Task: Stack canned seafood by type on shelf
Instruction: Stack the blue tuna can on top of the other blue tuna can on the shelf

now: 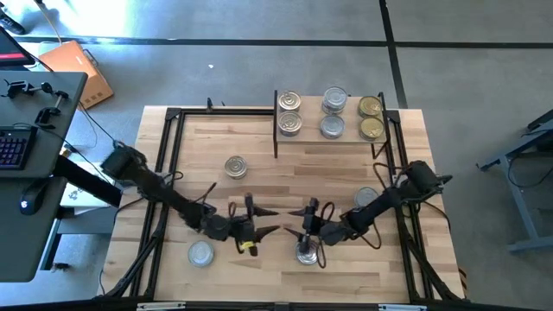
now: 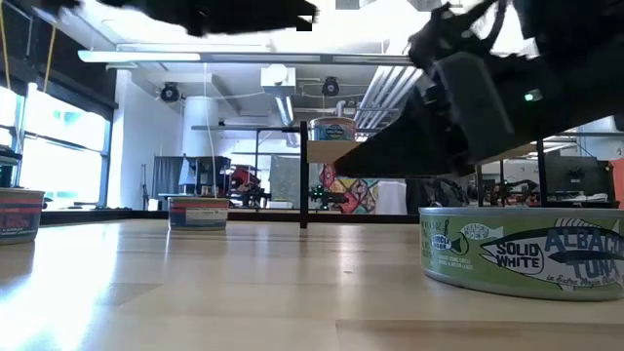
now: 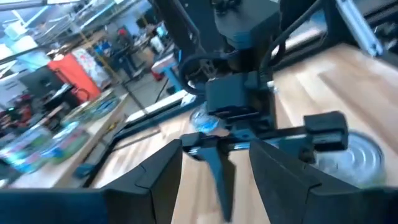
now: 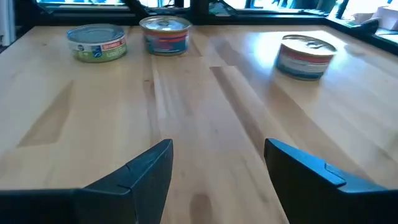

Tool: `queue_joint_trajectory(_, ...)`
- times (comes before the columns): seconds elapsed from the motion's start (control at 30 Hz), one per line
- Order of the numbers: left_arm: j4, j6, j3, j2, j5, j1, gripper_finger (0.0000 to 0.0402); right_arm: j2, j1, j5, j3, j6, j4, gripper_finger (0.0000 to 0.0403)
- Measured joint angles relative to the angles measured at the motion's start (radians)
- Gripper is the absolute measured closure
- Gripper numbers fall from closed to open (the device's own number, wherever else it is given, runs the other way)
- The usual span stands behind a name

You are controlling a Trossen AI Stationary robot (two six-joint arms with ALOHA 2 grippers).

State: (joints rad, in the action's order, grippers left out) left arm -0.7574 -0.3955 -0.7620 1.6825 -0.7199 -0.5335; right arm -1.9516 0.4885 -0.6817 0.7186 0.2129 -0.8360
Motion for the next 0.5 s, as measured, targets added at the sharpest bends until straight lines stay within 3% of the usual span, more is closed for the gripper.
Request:
queue_joint_trajectory(0.2,0.348,0.114,-0.001,-0.168,-0.103,-0.059,0.0223,-0.043,-0.031,0.038,0.055,-0.035,0.0,0.0158)
queue_joint_trajectory(0.5,0.89,0.525,-0.001,-0.281,-0.131,-0.009,0.0231,-0.072,-0.044,0.064,0.094,-0.035,0.002,0.0158)
